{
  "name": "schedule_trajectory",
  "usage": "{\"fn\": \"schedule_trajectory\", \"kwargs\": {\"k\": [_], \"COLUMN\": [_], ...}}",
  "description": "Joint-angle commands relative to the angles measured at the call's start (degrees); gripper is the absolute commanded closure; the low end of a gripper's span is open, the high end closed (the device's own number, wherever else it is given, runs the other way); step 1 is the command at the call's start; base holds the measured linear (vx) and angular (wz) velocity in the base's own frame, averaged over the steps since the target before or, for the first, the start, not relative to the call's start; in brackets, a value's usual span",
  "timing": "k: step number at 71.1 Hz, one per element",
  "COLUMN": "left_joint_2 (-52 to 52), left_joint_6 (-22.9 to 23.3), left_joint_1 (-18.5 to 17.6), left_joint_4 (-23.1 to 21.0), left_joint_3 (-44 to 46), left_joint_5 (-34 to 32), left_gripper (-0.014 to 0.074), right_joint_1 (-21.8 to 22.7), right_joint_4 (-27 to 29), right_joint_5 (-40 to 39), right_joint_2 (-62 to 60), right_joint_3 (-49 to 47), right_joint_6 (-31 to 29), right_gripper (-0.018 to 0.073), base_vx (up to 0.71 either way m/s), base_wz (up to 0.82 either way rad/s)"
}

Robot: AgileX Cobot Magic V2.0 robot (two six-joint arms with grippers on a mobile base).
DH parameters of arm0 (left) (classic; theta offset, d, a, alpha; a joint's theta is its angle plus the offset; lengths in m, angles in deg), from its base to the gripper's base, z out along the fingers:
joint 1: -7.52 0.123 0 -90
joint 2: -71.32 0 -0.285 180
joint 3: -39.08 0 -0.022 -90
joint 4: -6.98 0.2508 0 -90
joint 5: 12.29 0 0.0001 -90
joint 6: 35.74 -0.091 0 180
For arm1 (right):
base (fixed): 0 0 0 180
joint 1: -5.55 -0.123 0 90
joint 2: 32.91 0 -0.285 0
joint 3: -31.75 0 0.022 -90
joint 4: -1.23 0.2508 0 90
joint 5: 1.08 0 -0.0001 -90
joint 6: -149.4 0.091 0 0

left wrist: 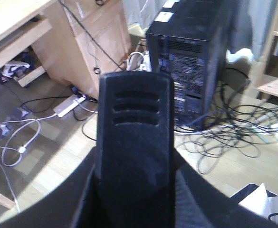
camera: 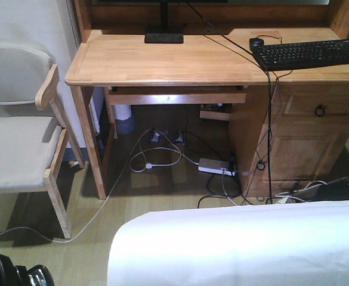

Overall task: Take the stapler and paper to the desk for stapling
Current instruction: 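Drive the base to the wooden desk holding stapler and paper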

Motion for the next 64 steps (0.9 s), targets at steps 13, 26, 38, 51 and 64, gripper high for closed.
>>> {"fn": "schedule_trajectory", "kwargs": {"k": [13,26,38,51,64], "left_joint_2": [0.6,0.6,0.6,0.6,0.6], "left_joint_6": [0.5,0.5,0.5,0.5,0.5], "left_joint_1": [-0.1,-0.1,-0.1,-0.1,-0.1], "left_joint_4": [-2.8,-2.8,-2.8,-2.8,-2.8], "left_joint_3": [1.8,1.8,1.8,1.8,1.8], "left_joint_5": [-5.4,-5.4,-5.4,-5.4,-5.4], "left_gripper": [0.0603,0.0603,0.0603,0.0603,0.0603], "right_joint_1": [0.1,0.1,0.1,0.1,0.1], "right_joint_4": [1.4,1.4,1.4,1.4,1.4], "right_joint_5": [-2.2,-2.1,-2.1,-2.1,-2.1], "right_joint_2": [0.6,0.6,0.6,0.6,0.6], "right_joint_3": [0.2,0.2,0.2,0.2,0.2], "right_joint_6": [-0.8,-0.8,-0.8,-0.8,-0.8], "right_gripper": [0.0568,0.0568,0.0568,0.0568,0.0568], "base_vx": [0.27,0.28,0.27,0.25,0.22], "base_wz": [0.05,0.07,0.09,0.05,-0.03]}}
